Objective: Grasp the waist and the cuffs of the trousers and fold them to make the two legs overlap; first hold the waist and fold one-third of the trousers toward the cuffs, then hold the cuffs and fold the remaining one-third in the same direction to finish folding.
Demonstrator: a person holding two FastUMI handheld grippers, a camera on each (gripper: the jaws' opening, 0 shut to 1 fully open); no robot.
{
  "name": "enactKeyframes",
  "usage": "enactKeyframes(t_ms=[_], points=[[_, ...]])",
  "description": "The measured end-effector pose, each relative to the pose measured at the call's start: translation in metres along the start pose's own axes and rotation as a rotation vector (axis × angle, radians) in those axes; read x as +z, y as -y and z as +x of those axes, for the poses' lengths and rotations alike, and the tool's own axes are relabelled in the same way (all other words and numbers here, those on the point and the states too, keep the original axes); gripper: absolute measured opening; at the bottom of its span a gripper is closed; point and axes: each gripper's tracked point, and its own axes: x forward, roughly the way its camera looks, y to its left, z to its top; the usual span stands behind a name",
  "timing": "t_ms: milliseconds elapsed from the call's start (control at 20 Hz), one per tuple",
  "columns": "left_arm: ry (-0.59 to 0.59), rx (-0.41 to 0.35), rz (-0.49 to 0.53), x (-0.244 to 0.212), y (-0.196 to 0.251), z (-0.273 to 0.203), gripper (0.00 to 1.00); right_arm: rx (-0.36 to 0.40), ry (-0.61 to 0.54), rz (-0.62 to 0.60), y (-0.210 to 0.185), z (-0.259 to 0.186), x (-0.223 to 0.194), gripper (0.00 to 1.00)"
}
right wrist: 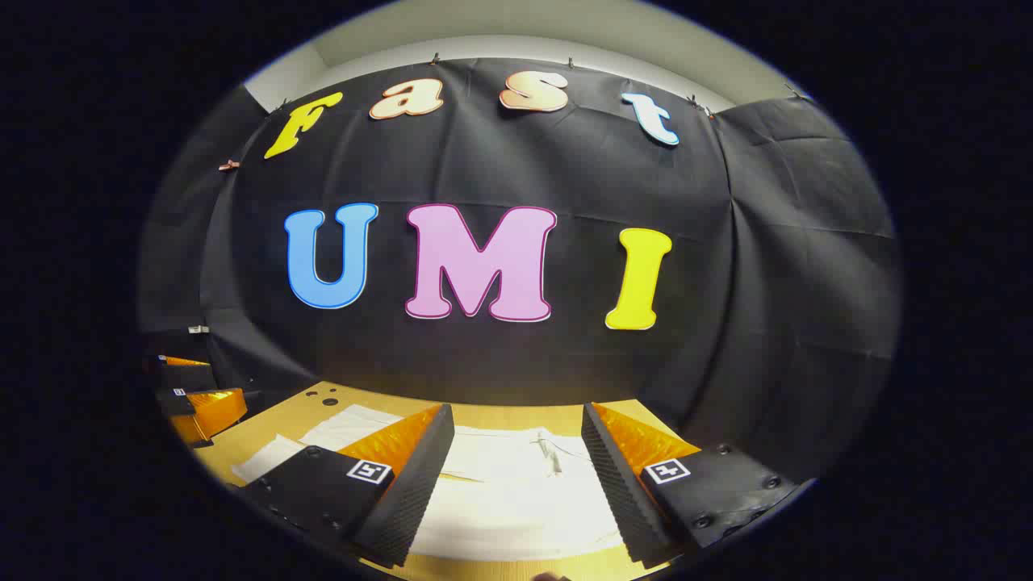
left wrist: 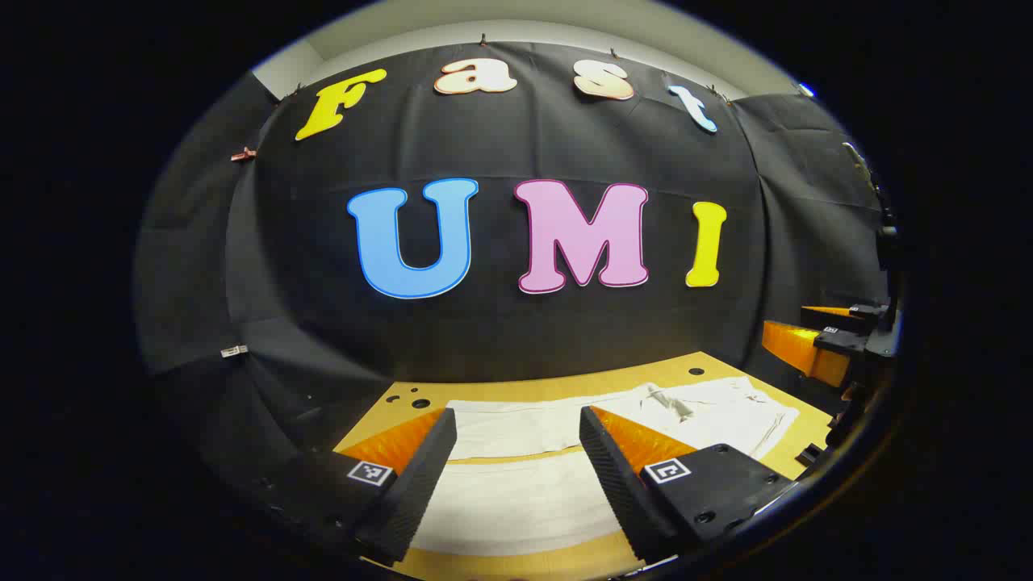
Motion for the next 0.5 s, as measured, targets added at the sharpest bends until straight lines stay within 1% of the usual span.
enactKeyframes(t_ms=[50, 250, 500], points=[[0.008, 0.032, 0.024, 0.002, -0.006, 0.008, 0.97, -0.018, 0.007, -0.006, 0.007, 0.003, -0.001, 0.98], [0.011, 0.044, 0.005, 0.004, -0.008, 0.017, 0.97, 0.019, 0.009, -0.014, 0.004, 0.011, -0.005, 0.98], [-0.001, 0.073, 0.001, -0.002, -0.017, 0.018, 0.97, 0.011, 0.007, -0.008, 0.007, 0.014, -0.009, 0.98]])
